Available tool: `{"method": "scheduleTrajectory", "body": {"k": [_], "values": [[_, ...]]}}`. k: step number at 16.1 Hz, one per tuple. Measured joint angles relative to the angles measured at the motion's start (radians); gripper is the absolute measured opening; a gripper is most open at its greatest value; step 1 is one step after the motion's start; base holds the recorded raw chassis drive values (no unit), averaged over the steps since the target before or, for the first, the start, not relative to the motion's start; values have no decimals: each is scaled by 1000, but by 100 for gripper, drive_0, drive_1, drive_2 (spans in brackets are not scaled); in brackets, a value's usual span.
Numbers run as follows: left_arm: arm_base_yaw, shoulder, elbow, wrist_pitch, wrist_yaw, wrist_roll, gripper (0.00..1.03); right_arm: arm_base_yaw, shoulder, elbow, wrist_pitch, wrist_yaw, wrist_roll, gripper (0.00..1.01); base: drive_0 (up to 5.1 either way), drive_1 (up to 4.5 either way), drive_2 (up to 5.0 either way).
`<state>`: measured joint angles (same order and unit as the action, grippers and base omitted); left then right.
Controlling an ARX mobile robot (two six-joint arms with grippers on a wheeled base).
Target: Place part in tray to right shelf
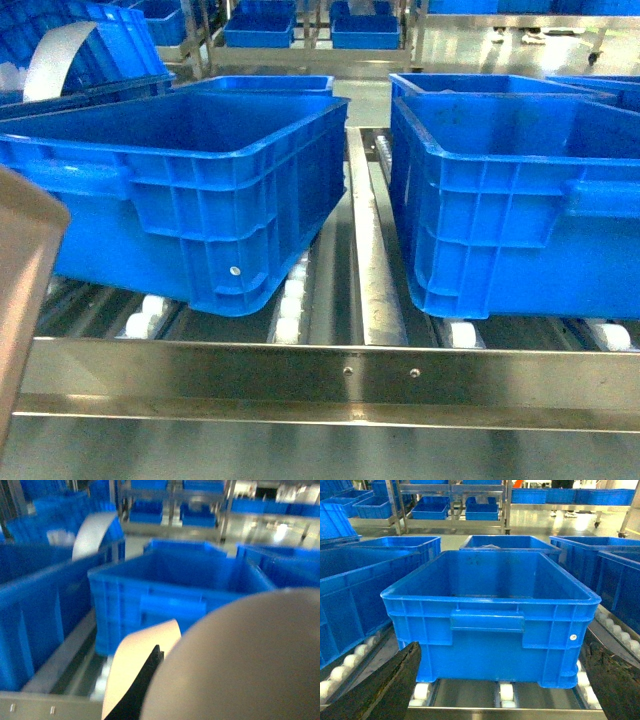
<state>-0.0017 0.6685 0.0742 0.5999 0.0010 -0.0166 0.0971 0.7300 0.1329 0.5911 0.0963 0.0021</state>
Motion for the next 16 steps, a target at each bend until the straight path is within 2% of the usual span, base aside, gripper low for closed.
{"method": "scheduleTrajectory", "body": {"k": [2,3,12,16], "values": [[2,-76,-20,-53,-1,4,15,0,0,0,0,0,0,98,0,0,0],[1,-78,-59,-6,1,3,15,0,0,0,0,0,0,98,0,0,0],[0,-375,-60,-314,-1,-1,15,0,0,0,0,0,0,98,0,0,0],[0,-410,-60,-347,-1,-1,15,0,0,0,0,0,0,98,0,0,0]]}}
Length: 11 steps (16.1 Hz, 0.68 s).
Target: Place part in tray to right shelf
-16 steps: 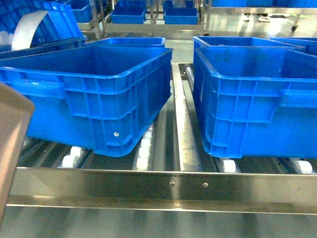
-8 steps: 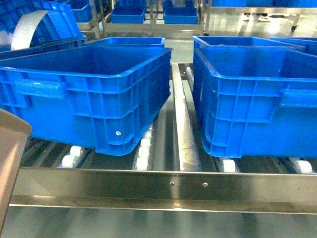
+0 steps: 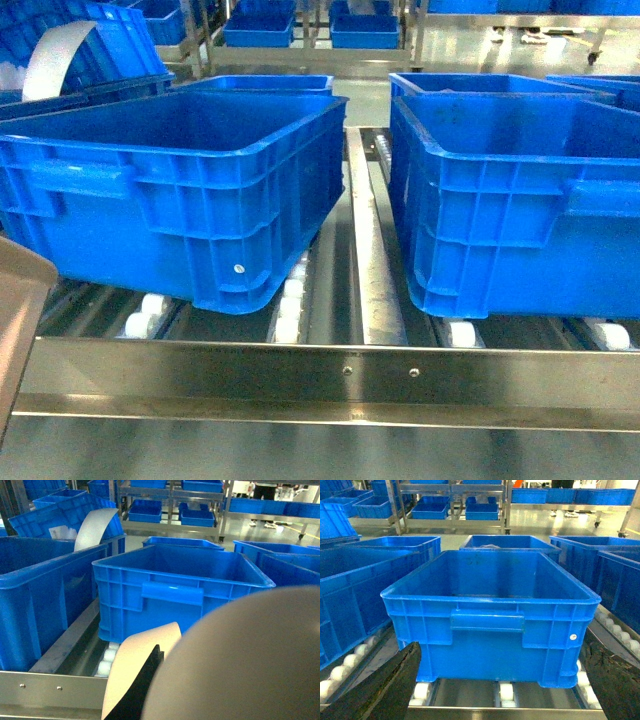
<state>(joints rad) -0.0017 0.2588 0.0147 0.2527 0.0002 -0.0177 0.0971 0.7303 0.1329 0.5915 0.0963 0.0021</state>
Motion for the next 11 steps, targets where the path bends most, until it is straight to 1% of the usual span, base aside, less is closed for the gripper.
{"method": "scheduleTrajectory", "body": {"k": [5,6,7,8,11], "values": [[0,-89,0,-92,0,0,15,0,0,0,0,0,0,98,0,0,0],[0,-186,0,-218,5,4,15,0,0,0,0,0,0,98,0,0,0],[0,-252,0,-262,0,2,15,0,0,0,0,0,0,98,0,0,0],[1,-248,0,-268,-1,8,15,0,-2,0,3,-2,0,98,0,0,0],[2,-249,0,-264,-3,5,15,0,-1,0,0,0,0,98,0,0,0]]}}
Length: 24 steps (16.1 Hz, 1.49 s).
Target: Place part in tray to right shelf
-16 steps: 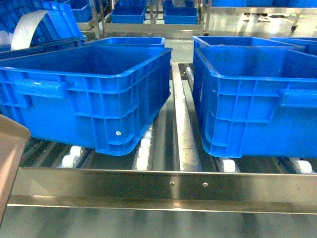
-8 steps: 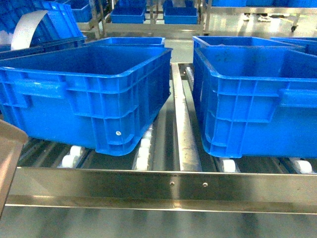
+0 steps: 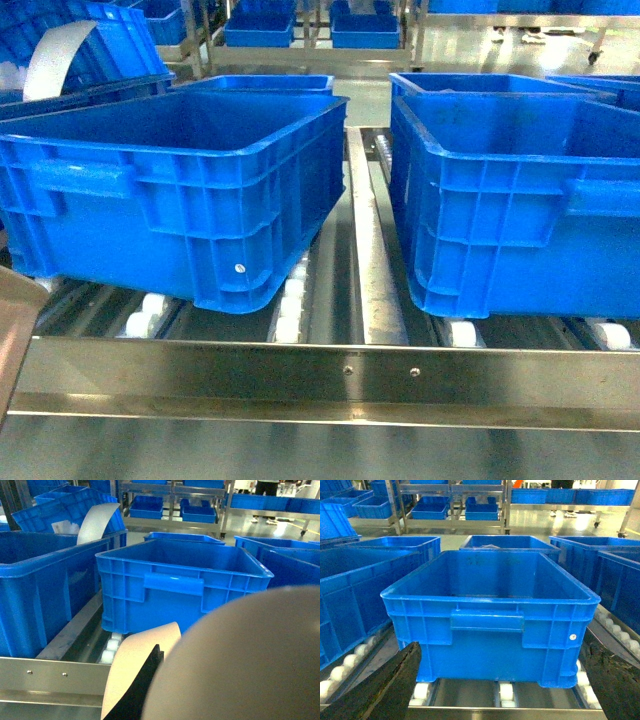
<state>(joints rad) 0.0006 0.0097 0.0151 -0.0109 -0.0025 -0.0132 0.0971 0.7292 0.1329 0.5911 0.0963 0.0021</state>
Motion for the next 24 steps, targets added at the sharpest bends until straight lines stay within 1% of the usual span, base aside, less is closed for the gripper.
{"method": "scheduleTrajectory", "body": {"k": [18,20,21,22,23,24], "values": [[0,0,0,0,2,0,15,0,0,0,0,0,0,98,0,0,0],[0,0,0,0,2,0,15,0,-1,0,-2,0,0,96,0,0,0],[0,0,0,0,2,0,15,-1,-6,0,-8,-1,0,93,0,0,0],[0,0,0,0,2,0,15,-18,-28,-9,-19,-23,0,84,0,0,0],[0,0,0,0,2,0,15,-91,-79,-34,-44,-86,0,69,0,0,0],[0,0,0,0,2,0,15,-104,-115,-49,-67,-82,1,56,0,0,0]]}}
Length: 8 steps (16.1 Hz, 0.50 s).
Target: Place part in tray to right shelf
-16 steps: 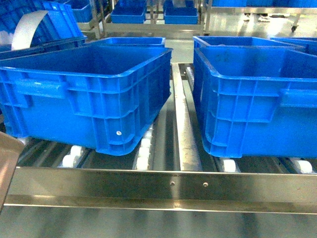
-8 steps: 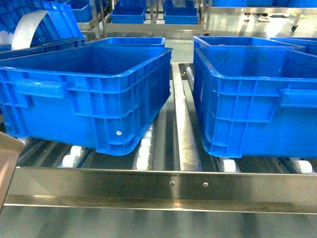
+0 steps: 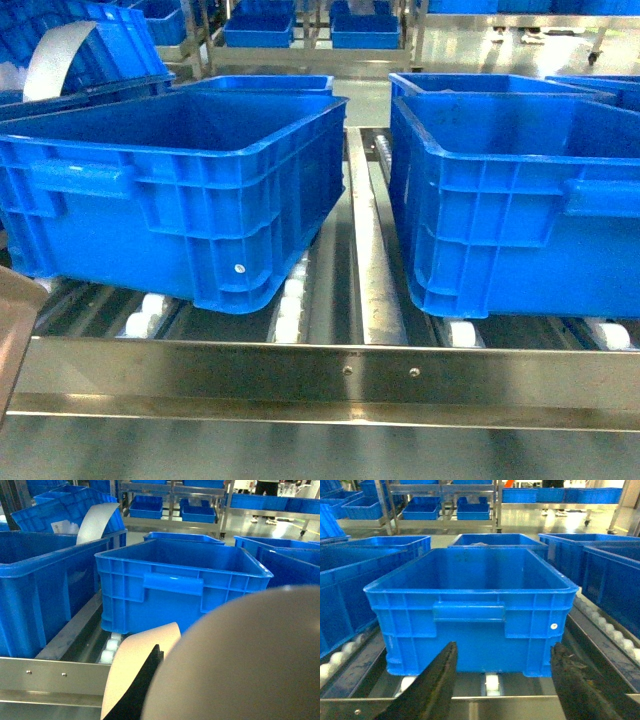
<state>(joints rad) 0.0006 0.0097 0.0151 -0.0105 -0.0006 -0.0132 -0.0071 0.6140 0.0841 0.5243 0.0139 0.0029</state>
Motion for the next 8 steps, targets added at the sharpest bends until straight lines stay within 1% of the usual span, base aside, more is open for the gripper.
{"method": "scheduleTrajectory", "body": {"k": [1,3,4,5,6,7,8], "values": [[0,0,0,0,0,0,15,4,-27,-13,-19,-14,0,45,0,0,0],[0,0,0,0,0,0,15,7,-74,-26,-49,-14,0,27,0,0,0],[0,0,0,0,0,0,15,7,-108,-34,-76,-14,0,14,0,0,0],[0,0,0,0,0,0,15,7,-132,-40,-91,-14,0,5,0,0,0],[0,0,0,0,0,0,15,7,-158,-46,-105,-14,0,2,0,0,0],[0,0,0,0,0,0,15,7,-168,-71,-85,-14,0,2,0,0,0],[0,0,0,0,0,0,15,7,-182,-71,-108,-14,0,2,0,0,0]]}}
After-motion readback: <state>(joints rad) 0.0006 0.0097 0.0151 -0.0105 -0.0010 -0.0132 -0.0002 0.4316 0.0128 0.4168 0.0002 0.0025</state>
